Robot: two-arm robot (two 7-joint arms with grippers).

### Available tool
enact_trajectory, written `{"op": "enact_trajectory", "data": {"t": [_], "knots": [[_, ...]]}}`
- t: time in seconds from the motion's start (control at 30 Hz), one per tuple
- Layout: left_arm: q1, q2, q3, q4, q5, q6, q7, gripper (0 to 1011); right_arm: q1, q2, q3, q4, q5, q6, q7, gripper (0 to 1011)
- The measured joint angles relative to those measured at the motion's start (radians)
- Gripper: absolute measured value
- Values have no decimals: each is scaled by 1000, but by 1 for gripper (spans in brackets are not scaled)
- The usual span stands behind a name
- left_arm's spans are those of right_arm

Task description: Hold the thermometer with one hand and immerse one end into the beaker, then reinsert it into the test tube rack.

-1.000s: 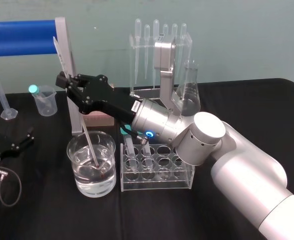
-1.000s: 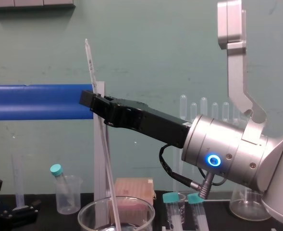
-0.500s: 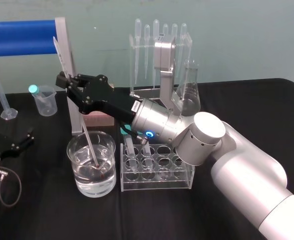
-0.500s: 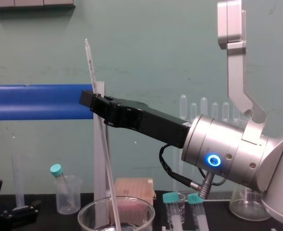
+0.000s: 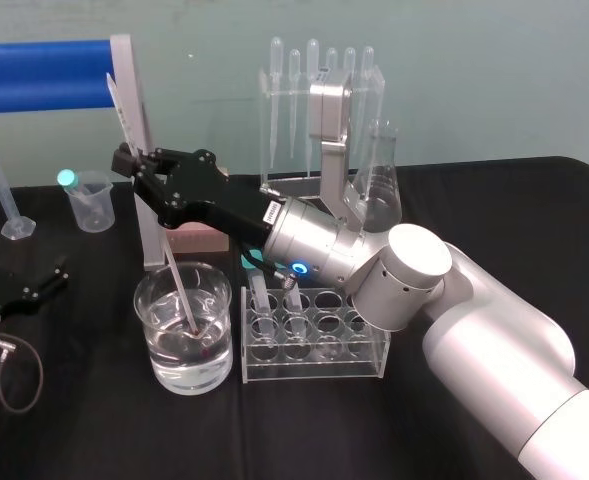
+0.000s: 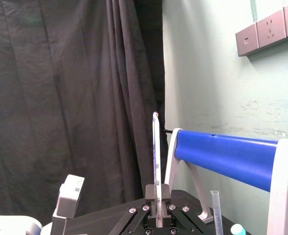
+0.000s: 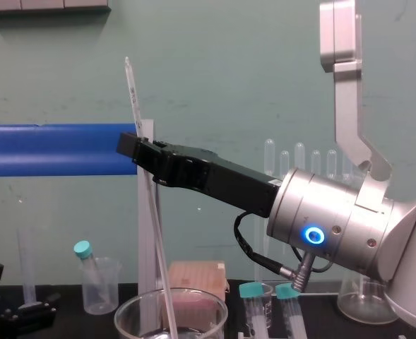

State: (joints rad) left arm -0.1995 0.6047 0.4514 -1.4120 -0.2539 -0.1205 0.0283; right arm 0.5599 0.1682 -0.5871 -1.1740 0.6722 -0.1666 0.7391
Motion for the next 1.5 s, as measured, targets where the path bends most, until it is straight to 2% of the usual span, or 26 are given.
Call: {"op": "enact_trajectory", "data": {"t": [0.5, 0.8, 1.07, 1.2, 1.33, 1.5], "knots": [[0, 0, 0, 0, 0, 0, 0, 1008, 0, 0, 0, 0, 1, -2, 0, 57], [0, 0, 0, 0, 0, 0, 0, 1008, -10, -3, 30, -31, 33, -45, 23, 57], [0, 0, 0, 0, 0, 0, 0, 1008, -20, 13, 71, -114, 82, -70, 34, 57], [0, 0, 0, 0, 0, 0, 0, 1008, -24, 37, 102, -189, 105, -84, 28, 57], [0, 0, 0, 0, 0, 0, 0, 1008, -31, 72, 134, -265, 108, -96, -2, 57], [0, 0, 0, 0, 0, 0, 0, 1008, -65, 144, 191, -379, 78, -104, -75, 57]]}}
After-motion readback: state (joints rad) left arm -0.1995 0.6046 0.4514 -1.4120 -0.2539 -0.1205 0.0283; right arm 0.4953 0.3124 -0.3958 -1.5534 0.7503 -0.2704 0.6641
